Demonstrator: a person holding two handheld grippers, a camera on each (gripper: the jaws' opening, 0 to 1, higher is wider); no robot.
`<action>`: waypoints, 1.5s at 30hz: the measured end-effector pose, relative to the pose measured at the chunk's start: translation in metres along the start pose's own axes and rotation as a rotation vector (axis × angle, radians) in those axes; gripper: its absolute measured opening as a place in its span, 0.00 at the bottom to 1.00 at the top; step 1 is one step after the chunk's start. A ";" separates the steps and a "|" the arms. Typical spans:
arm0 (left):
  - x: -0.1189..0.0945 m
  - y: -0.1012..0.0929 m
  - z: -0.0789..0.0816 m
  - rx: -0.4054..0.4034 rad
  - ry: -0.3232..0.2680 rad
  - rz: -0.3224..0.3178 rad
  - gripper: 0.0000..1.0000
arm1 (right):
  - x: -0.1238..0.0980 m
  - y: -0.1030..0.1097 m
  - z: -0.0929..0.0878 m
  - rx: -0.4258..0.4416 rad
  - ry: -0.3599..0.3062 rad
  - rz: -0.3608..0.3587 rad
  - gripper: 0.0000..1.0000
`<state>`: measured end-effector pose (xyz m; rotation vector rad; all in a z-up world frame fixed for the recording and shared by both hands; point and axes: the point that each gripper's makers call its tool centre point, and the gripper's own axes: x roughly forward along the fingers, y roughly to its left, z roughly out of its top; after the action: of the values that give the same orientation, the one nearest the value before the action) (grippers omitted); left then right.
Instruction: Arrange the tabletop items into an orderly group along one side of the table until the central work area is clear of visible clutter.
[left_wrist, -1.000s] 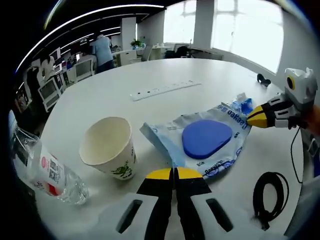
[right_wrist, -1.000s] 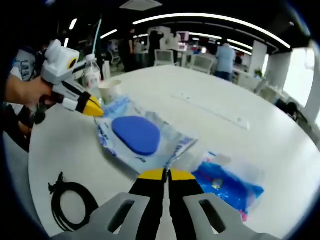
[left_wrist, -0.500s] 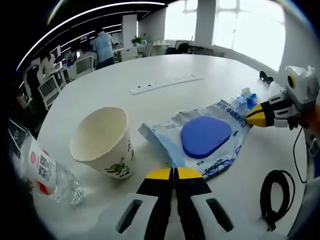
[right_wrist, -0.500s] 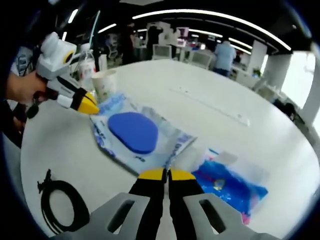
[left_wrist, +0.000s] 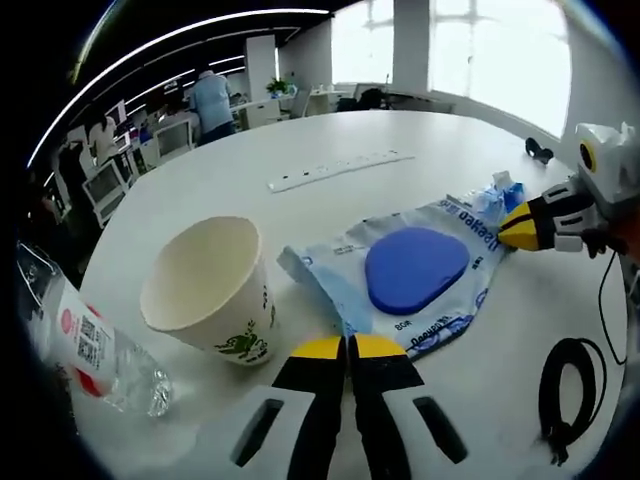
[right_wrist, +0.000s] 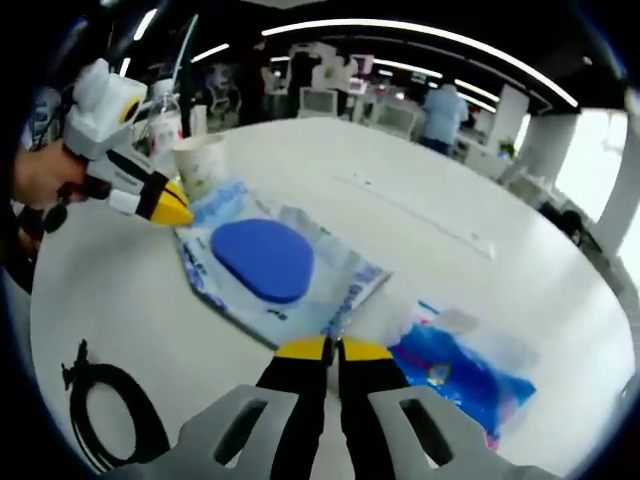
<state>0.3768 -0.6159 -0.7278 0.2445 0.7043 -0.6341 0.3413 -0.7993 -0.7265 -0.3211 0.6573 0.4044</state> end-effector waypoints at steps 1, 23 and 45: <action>0.000 0.001 0.001 0.002 -0.005 0.003 0.02 | 0.000 0.000 0.000 0.001 -0.001 0.000 0.01; -0.024 0.012 -0.006 -0.014 -0.052 0.067 0.16 | -0.019 -0.004 0.030 -0.012 -0.105 -0.044 0.16; -0.026 0.048 -0.009 -0.117 -0.117 0.172 0.57 | -0.034 0.007 0.040 0.065 -0.206 0.063 0.64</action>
<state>0.3865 -0.5625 -0.7175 0.1567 0.5982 -0.4380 0.3347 -0.7853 -0.6757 -0.1936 0.4785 0.4687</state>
